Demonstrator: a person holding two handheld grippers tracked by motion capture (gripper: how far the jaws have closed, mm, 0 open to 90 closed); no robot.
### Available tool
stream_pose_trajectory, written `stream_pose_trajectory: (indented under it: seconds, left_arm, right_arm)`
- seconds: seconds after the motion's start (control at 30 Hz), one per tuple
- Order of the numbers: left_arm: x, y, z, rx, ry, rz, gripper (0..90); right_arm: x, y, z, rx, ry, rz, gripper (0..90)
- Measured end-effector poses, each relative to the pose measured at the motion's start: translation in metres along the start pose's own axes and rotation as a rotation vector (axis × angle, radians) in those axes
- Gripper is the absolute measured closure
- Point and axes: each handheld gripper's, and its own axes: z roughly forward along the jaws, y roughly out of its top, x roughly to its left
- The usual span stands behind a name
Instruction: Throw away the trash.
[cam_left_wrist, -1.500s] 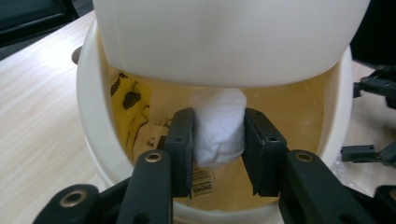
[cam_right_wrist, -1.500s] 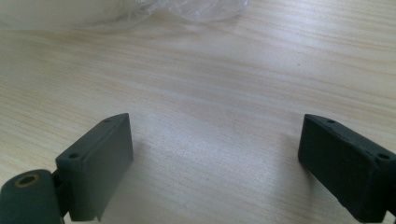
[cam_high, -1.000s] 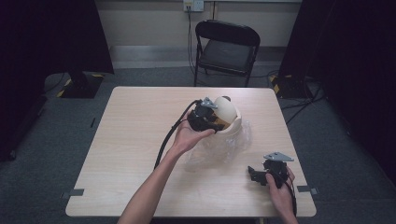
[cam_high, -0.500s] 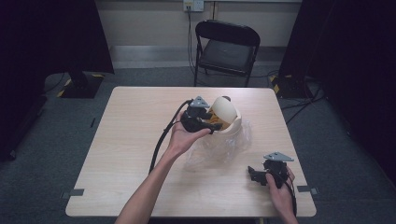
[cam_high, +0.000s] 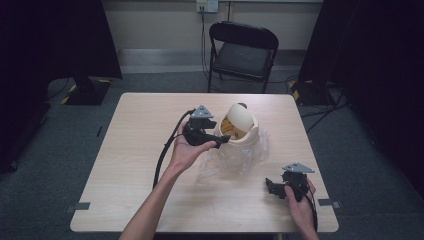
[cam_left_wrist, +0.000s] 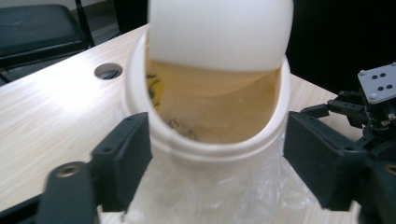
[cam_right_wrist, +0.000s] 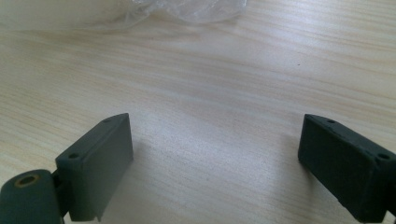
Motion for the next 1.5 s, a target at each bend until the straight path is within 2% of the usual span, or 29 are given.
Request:
stream_pose_trajectory:
  seconds: [0.1, 0.27, 0.4, 0.47, 0.67, 0.7, 0.8, 0.9, 0.93, 1.03, 1.23, 1.27, 1.3, 1.4, 1.5]
  left_arm:
    - [0.005, -0.005, -0.010, 0.010, 0.029, 0.011, 19.4]
    - [0.015, -0.013, -0.028, -0.001, 0.068, 0.002, 18.2]
    - [0.021, -0.023, -0.042, 0.001, 0.114, -0.019, 15.8]
    - [0.024, -0.028, -0.049, -0.004, 0.116, -0.031, 15.8]
    - [0.033, -0.046, -0.064, 0.025, 0.149, -0.041, 15.8]
    - [0.034, -0.049, -0.068, 0.032, 0.165, -0.047, 15.9]
    - [0.036, -0.057, -0.075, 0.025, 0.169, -0.064, 15.9]
    - [0.036, -0.065, -0.082, 0.045, 0.206, -0.054, 15.9]
    - [0.036, -0.068, -0.084, 0.042, 0.208, -0.056, 15.9]
    - [0.039, -0.075, -0.090, 0.080, 0.222, -0.050, 15.9]
    - [0.040, -0.094, -0.100, 0.100, 0.232, -0.069, 16.0]
    - [0.039, -0.097, -0.101, 0.095, 0.237, -0.086, 16.1]
    - [0.040, -0.100, -0.104, 0.096, 0.238, -0.079, 16.1]
    - [0.041, -0.108, -0.111, 0.105, 0.264, -0.079, 16.1]
    - [0.045, -0.118, -0.120, 0.104, 0.294, -0.105, 16.0]
  right_arm:
    - [0.000, 0.000, 0.000, 0.000, 0.000, 0.000, 9.3]
    - [0.000, 0.000, 0.000, 0.000, 0.000, 0.000, 9.4]
    - [0.000, 0.000, 0.000, 0.000, 0.000, 0.000, 9.4]
    - [0.000, 0.000, 0.000, 0.000, 0.000, 0.000, 9.4]
    - [0.000, 0.000, 0.000, 0.000, 0.000, 0.000, 9.3]
    - [0.000, 0.000, 0.000, 0.000, 0.000, 0.000, 9.3]
    - [0.000, 0.000, 0.000, 0.000, 0.000, 0.000, 9.4]
    - [0.000, 0.000, 0.000, 0.000, 0.000, 0.000, 9.3]
    - [0.000, 0.000, 0.000, 0.000, 0.000, 0.000, 9.3]
    - [0.000, 0.000, 0.000, 0.000, 0.000, 0.000, 9.4]
    - [0.000, 0.000, 0.000, 0.000, 0.000, 0.000, 9.4]
    - [0.000, 0.000, 0.000, 0.000, 0.000, 0.000, 9.4]
    - [0.000, 0.000, 0.000, 0.000, 0.000, 0.000, 9.3]
    - [0.000, 0.000, 0.000, 0.000, 0.000, 0.000, 9.4]
    - [0.000, 0.000, 0.000, 0.000, 0.000, 0.000, 9.4]
